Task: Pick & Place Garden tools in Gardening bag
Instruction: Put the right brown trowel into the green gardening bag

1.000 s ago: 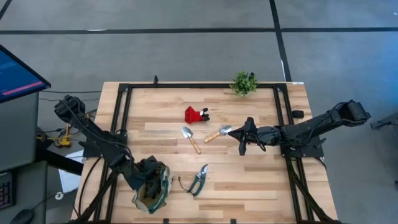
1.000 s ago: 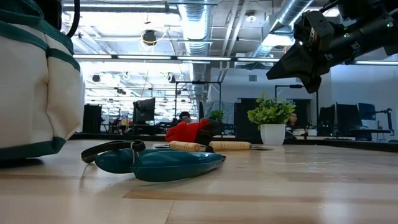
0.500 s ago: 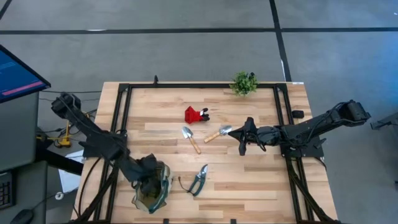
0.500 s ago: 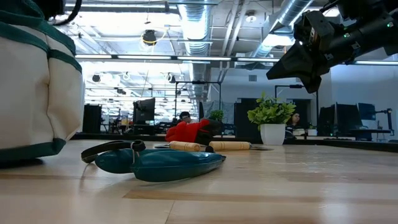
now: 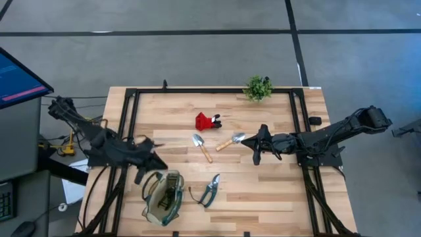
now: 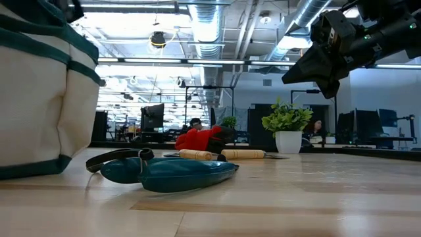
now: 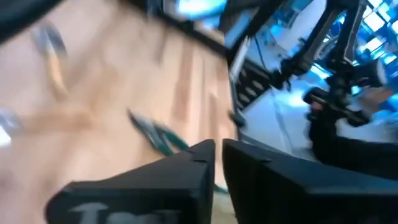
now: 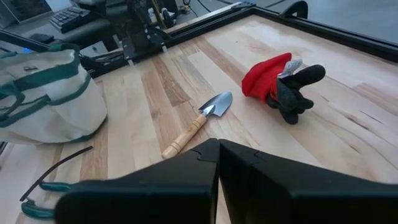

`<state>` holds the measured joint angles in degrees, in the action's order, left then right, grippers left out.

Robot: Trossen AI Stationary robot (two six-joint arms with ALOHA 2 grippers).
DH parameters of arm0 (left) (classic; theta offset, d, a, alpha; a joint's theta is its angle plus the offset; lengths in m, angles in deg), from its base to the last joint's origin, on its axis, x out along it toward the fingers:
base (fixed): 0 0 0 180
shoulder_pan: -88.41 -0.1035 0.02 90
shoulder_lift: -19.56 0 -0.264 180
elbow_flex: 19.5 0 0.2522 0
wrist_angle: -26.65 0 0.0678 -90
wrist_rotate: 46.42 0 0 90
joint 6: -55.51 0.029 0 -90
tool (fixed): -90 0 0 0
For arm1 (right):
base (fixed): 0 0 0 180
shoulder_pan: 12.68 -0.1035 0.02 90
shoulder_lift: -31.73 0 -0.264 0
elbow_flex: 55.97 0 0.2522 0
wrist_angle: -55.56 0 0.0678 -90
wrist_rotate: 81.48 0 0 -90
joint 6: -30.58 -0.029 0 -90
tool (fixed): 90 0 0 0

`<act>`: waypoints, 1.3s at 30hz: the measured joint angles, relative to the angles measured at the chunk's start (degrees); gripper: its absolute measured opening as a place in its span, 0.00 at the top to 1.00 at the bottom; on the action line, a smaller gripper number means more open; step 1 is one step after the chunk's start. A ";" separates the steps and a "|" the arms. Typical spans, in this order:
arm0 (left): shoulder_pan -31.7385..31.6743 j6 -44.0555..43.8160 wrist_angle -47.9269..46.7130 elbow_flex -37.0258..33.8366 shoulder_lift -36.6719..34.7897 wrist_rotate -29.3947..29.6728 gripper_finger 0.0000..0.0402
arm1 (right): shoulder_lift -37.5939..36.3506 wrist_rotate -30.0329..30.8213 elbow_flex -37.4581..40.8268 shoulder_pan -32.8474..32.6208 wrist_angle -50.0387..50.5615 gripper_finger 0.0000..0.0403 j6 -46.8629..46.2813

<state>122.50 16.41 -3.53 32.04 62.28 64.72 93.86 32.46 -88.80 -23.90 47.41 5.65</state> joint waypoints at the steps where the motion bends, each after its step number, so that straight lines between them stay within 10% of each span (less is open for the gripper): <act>1: -0.04 4.42 0.32 0.00 -0.82 1.60 0.98 | 0.00 -0.11 0.01 -0.01 0.00 1.00 0.00; 14: 0.00 34.09 4.09 -0.04 -1.55 6.87 0.99 | 1.25 -11.50 -1.18 2.98 -0.05 1.00 9.01; 27: 0.00 34.39 4.07 -0.09 -1.31 7.54 0.99 | 16.36 -21.32 -12.82 9.61 1.18 1.00 40.15; 39: 0.00 34.39 4.01 -0.09 -1.31 7.55 0.99 | 25.23 -21.12 -27.08 16.69 27.53 1.00 40.64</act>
<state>122.50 50.80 0.48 31.96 60.97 72.27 119.09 11.34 -115.88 -7.20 74.94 46.29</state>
